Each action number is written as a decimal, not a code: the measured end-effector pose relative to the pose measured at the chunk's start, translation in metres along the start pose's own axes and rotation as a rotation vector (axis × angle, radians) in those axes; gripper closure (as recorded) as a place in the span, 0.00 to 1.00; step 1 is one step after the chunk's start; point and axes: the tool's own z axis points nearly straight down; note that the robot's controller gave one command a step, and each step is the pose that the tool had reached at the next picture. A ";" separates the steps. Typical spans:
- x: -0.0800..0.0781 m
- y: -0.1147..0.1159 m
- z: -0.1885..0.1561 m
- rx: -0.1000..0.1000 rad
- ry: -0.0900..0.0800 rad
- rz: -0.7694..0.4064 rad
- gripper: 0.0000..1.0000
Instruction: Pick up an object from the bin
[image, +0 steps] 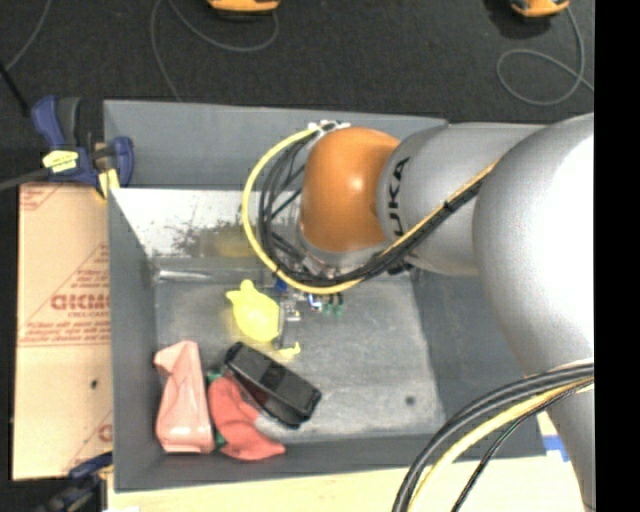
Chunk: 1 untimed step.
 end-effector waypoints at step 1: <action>0.005 0.002 0.023 0.000 0.004 -0.205 0.00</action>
Offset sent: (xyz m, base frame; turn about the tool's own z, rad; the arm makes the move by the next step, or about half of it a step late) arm -0.0086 0.0269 -0.0534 -0.3393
